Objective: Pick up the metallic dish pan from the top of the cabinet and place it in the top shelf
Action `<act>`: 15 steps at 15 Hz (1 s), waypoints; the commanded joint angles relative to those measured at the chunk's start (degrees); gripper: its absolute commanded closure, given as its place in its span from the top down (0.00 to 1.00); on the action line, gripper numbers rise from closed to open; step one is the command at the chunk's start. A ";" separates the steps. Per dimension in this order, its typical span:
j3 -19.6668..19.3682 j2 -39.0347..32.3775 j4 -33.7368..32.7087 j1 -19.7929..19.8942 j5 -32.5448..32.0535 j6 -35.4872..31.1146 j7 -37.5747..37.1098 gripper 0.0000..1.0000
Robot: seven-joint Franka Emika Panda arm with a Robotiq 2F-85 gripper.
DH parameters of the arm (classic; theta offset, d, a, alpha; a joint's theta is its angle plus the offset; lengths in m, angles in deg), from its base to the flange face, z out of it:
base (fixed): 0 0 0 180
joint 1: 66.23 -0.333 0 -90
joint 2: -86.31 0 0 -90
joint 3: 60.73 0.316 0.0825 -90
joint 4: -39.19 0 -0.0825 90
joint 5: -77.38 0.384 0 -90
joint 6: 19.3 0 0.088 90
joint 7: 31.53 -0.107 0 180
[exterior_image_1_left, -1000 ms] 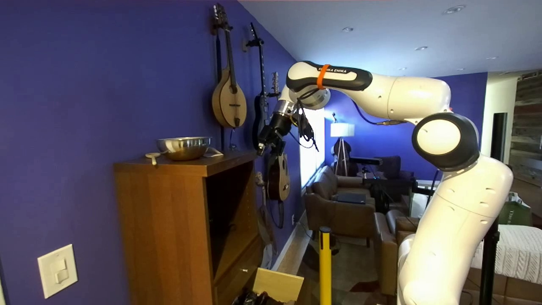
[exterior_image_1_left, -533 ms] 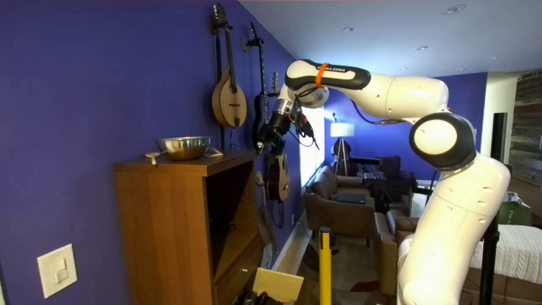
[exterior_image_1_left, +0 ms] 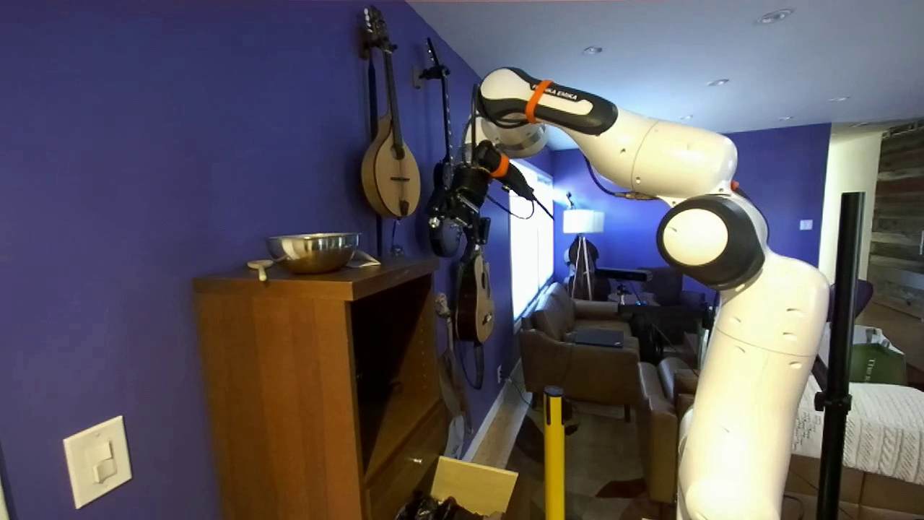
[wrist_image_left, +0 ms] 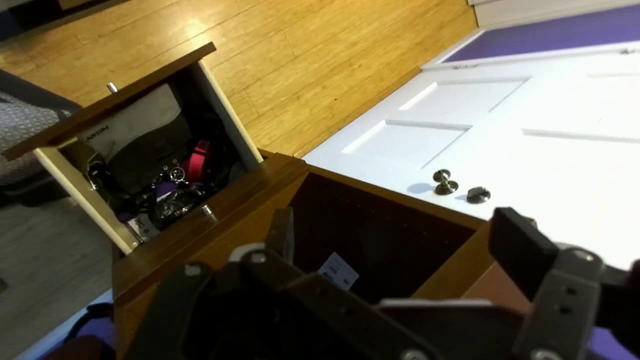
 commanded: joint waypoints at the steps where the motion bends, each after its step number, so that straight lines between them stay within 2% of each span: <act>1: 1.72 -6.72 -11.07 1.79 4.01 -0.24 -13.96 1.00; 5: 4.08 -11.32 -16.87 1.09 6.69 -9.11 -27.50 1.00; 9: 5.63 -14.68 -18.10 -1.25 6.13 -21.05 -34.43 1.00; 12: 6.91 -16.68 -18.79 -3.44 -0.13 -27.37 -34.94 1.00; 13: 6.27 -14.67 -15.89 -2.51 2.87 -25.08 -32.73 1.00; 15: 6.45 -15.41 -15.90 -2.93 2.54 -25.69 -32.72 1.00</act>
